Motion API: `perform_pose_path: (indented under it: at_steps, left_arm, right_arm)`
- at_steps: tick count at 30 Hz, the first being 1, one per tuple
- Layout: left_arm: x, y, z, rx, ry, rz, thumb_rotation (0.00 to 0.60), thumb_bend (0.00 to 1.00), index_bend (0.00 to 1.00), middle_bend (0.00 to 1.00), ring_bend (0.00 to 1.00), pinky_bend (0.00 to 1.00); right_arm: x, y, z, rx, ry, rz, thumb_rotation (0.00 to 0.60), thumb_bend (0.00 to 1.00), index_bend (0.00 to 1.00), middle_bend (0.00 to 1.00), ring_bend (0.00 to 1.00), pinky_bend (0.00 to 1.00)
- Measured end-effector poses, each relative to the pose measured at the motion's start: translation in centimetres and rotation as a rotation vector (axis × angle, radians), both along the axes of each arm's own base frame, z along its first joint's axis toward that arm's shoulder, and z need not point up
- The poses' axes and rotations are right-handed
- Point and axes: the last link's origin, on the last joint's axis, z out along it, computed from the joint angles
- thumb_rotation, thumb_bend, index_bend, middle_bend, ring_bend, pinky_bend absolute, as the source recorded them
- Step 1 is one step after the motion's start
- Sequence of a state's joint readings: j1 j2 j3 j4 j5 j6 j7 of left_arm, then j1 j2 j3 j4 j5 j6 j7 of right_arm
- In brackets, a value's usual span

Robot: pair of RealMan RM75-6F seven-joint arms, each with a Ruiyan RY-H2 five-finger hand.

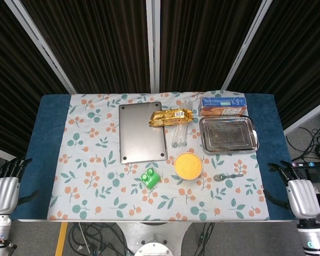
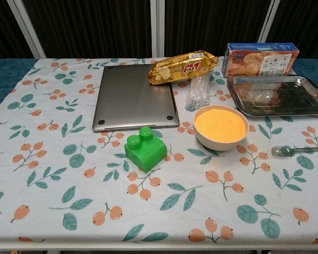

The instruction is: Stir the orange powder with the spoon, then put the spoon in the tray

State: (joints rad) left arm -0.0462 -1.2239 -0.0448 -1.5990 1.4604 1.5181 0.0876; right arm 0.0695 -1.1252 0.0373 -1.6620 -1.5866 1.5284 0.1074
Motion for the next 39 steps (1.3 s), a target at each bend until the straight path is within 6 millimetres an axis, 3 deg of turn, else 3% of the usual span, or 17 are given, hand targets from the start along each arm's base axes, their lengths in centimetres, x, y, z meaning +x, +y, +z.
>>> perform_pose_path:
  at_steps: [4, 7, 14, 25, 39]
  left_arm:
    - [0.0, 0.1, -0.2, -0.005, -0.005, 0.000, 0.600, 0.01, 0.21, 0.18, 0.12, 0.15]
    - [0.1, 0.2, -0.3, -0.006, -0.006, 0.000, 0.600, 0.01, 0.21, 0.18, 0.12, 0.15]
    - [-0.1, 0.1, -0.4, -0.015, -0.004, 0.005, 0.600, 0.01, 0.21, 0.18, 0.12, 0.15]
    - [-0.3, 0.2, -0.6, -0.027, -0.009, 0.017, 0.600, 0.01, 0.21, 0.18, 0.12, 0.15]
    - [-0.5, 0.4, -0.9, -0.039, -0.012, 0.026, 0.600, 0.01, 0.21, 0.18, 0.12, 0.15]
  right_arm:
    - [-0.1, -1.0, -0.8, 0.010, 0.058, -0.010, 0.600, 0.14, 0.33, 0.75, 0.73, 0.84]
    - [0.0, -2.0, -2.0, 0.059, 0.104, -0.017, 0.600, 0.14, 0.39, 0.90, 0.89, 0.98]
    - [-0.3, -4.9, -6.1, 0.241, 0.199, -0.035, 0.600, 0.14, 0.49, 0.97, 0.97, 1.00]
    - [-0.9, -9.8, -11.0, 0.380, 0.291, -0.080, 0.600, 0.19, 0.51, 0.98, 0.97, 1.00]
    - [-1.4, -11.7, -14.0, 0.445, 0.330, -0.104, 0.600, 0.23, 0.53, 0.98, 0.97, 1.00]
